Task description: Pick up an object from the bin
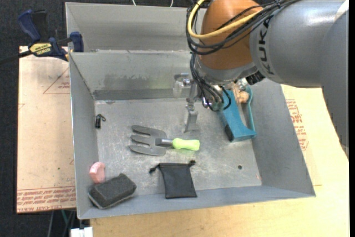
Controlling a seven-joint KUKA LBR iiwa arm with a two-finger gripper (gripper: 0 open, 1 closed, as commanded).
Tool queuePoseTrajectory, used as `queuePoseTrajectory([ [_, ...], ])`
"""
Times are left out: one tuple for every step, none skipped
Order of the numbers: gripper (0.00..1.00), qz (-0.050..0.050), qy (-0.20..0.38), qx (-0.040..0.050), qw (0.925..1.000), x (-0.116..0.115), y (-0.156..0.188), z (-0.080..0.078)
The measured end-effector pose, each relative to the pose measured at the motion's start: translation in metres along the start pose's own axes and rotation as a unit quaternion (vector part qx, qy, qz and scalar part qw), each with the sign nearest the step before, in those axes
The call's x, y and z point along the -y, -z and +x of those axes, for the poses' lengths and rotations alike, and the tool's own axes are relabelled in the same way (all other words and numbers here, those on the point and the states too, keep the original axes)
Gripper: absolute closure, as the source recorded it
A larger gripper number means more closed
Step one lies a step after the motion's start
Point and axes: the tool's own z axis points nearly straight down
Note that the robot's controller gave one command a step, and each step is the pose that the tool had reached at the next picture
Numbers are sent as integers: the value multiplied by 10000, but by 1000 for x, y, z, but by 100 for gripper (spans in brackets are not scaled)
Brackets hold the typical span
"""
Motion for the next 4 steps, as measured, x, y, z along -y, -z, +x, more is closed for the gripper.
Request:
queuePoseTrajectory([
  [0, -6, -481, -1, 9988, 0, -48, 42],
  [0, -5, 171, 25, 9999, 15, -68, 82],
  [0, -14, 142, 9, 9999, 29, -90, 84],
  [100, -17, 552, 21, 9985, 15, -104, 108],
])
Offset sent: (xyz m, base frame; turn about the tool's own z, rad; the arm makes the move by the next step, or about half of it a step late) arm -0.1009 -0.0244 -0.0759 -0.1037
